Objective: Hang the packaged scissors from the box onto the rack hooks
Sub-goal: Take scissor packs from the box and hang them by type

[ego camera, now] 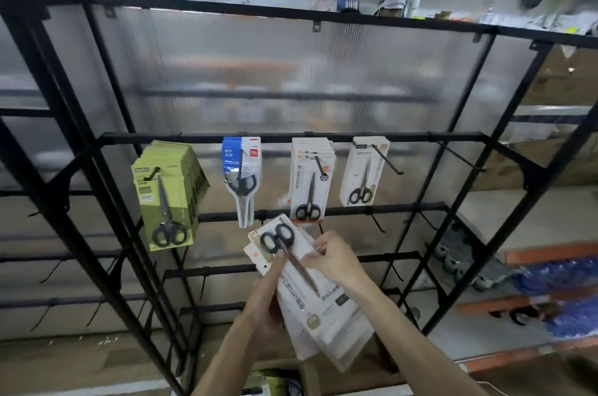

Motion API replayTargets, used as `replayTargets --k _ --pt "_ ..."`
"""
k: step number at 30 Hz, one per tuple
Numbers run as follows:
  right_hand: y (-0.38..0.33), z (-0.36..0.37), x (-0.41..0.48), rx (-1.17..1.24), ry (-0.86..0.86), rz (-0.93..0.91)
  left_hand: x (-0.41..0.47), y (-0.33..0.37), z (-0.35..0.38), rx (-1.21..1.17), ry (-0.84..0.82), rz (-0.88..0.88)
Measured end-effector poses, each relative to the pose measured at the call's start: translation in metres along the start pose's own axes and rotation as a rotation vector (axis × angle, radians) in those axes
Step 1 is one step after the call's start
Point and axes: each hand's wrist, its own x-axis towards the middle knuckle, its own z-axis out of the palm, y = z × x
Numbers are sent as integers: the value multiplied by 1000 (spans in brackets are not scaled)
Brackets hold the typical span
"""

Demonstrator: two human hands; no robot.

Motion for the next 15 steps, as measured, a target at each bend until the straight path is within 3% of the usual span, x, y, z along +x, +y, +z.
replayTargets --k 6,15 --pt "-1 12 0 14 93 38 -4 0 -12 -109 -113 -17" --pt "19 -9 -1 157 108 40 9 0 -15 -12 29 20"
